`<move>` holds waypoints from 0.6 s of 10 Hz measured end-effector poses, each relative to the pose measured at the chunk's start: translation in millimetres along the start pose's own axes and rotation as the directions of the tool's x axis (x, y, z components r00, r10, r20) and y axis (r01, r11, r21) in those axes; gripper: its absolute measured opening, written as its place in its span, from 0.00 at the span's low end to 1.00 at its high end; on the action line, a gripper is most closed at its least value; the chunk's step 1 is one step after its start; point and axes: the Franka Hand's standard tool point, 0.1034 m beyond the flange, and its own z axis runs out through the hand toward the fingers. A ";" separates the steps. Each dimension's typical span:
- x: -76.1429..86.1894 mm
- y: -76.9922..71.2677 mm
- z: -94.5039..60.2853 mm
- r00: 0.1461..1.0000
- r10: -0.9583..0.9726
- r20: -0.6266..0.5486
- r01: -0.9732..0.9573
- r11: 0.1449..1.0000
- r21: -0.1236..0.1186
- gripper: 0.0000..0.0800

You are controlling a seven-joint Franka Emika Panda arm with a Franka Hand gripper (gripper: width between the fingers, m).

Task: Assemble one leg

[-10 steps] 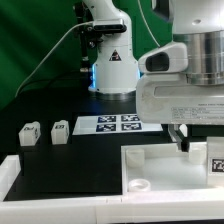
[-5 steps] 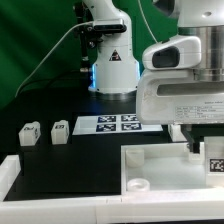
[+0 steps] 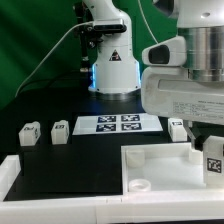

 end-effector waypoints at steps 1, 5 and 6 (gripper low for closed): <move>0.1 0.9 0.2 0.995 0.100 0.011 -0.100 0.995 0.004 0.36; -4.5 3.3 0.3 0.790 0.611 0.045 -0.612 0.791 0.001 0.36; -5.9 4.4 0.6 0.712 0.700 0.053 -0.701 0.713 0.011 0.36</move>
Offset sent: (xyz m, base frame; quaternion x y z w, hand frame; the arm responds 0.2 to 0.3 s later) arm 0.0087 0.0080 -0.0048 0.0429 0.0082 0.3048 0.9514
